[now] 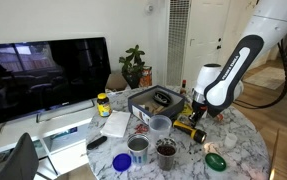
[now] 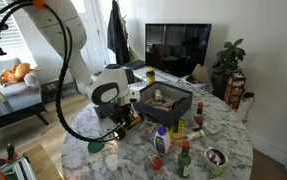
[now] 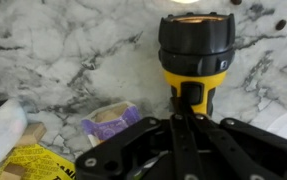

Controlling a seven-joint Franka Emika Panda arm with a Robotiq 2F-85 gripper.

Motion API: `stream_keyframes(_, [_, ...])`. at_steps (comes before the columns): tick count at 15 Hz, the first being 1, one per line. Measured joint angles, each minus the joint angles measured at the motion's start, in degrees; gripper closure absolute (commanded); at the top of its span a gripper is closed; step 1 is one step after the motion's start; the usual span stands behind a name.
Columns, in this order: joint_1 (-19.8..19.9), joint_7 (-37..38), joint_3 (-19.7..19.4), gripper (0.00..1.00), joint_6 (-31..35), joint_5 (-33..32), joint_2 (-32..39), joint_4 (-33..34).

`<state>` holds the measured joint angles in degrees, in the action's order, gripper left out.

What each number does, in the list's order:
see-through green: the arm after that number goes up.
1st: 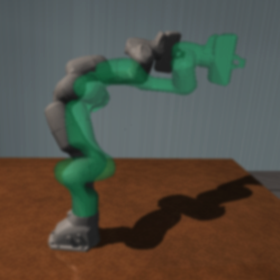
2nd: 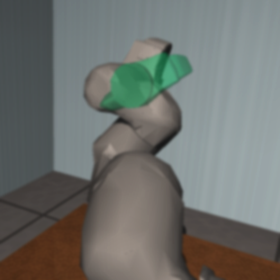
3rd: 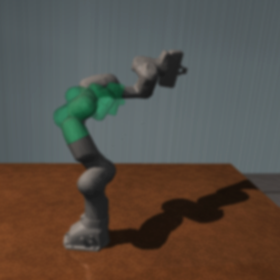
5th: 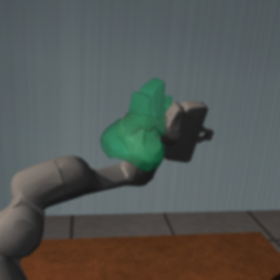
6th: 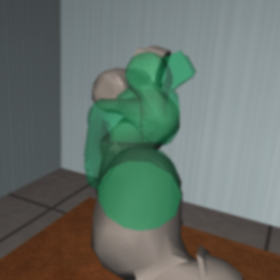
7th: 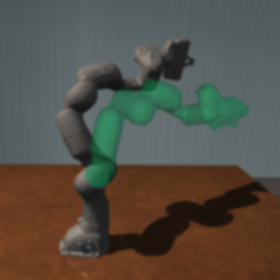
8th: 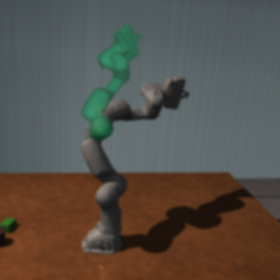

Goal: Turn off the torch light

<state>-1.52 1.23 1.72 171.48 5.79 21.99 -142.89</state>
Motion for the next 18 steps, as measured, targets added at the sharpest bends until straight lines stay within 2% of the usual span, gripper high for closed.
stream_keyframes(7, [-1.0, 0.9, -0.8, 1.00, -2.5, -0.2, 0.3, 1.3])
stream_keyframes(12, [-4.2, 5.4, -4.4, 1.00, -6.0, -2.6, 1.2, 3.4])
stream_keyframes(18, [-5.6, 8.4, -5.8, 1.00, -7.0, -2.9, 4.3, 6.4])
